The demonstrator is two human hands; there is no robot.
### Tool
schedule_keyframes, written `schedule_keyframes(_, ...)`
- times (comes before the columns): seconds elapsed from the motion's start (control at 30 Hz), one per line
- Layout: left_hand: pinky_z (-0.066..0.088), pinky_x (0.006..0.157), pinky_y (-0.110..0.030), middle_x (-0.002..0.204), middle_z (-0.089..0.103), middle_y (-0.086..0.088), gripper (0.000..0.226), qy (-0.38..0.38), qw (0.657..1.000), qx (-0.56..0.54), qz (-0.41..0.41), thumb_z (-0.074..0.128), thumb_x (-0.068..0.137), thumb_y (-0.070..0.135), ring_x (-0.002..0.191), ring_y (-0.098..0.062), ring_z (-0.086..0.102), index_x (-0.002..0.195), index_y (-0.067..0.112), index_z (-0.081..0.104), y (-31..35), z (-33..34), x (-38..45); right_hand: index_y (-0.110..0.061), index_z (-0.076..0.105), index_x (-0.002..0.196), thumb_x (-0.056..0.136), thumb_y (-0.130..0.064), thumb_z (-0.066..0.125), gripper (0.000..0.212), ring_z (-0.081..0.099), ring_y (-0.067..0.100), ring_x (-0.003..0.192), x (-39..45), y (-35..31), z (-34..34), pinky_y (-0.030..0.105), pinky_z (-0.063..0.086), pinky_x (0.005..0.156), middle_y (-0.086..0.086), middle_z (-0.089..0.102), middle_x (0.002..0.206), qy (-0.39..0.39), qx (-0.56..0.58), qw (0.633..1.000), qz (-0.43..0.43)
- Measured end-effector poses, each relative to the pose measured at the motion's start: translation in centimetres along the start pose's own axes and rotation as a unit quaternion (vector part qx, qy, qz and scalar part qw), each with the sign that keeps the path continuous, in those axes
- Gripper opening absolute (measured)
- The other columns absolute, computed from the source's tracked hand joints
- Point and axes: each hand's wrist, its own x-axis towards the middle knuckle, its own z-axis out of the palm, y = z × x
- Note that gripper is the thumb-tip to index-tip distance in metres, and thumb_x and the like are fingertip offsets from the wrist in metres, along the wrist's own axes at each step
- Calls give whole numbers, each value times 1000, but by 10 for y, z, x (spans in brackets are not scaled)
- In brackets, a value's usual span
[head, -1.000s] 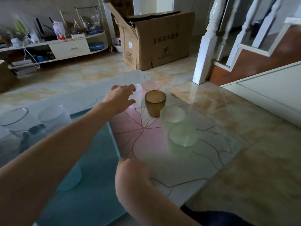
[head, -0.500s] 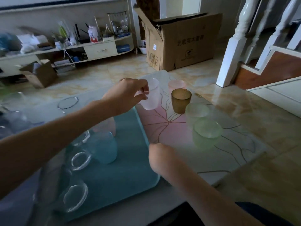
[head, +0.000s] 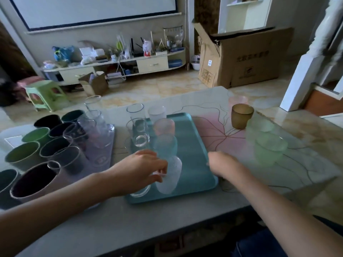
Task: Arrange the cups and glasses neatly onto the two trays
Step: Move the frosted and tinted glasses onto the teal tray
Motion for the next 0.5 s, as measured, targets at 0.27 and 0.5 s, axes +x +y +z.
schedule_keyframes(0.27,31,79,-10,91,60,12,14,-59,997,-18,-38,63,83,24,92,-12,56,96,22,64,-9,5,-1,-10,53,123,95,-15,45,29,57,31,111,-1,1,1,32,43,83,12,57,123,6,-7,1000,12)
schedule_keyframes(0.5,42,89,-16,105,64,15,32,-84,995,-46,-34,67,77,38,96,4,53,107,29,62,-12,-14,9,-13,53,122,96,-22,44,29,57,28,112,-1,2,-6,32,40,80,7,57,124,-18,-14,1000,22)
